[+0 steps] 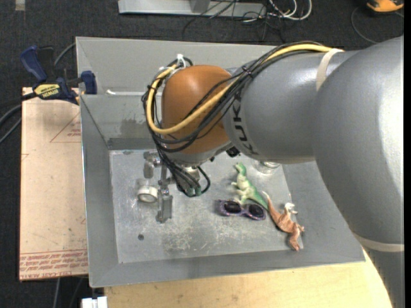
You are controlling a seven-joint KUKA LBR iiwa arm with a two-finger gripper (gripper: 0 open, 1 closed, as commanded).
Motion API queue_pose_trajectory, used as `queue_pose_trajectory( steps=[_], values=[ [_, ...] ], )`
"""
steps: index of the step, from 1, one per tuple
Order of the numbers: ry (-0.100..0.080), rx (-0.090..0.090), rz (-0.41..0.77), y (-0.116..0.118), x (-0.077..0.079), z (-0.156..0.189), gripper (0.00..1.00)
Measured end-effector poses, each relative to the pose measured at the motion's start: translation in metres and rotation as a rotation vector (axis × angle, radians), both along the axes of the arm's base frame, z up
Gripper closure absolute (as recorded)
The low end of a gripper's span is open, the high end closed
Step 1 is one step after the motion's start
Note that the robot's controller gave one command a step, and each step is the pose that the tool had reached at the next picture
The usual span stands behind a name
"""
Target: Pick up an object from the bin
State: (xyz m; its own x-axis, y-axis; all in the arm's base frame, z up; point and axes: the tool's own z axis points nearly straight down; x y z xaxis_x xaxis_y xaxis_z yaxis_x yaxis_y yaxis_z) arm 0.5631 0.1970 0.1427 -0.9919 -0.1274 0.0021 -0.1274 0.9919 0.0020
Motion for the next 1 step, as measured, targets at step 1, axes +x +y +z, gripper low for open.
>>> queue_pose_trajectory(
  steps=[1],
  values=[
    [-0.004,0.001,0.051,0.0368,-0.0155,-0.0364,1.00]
  ],
)
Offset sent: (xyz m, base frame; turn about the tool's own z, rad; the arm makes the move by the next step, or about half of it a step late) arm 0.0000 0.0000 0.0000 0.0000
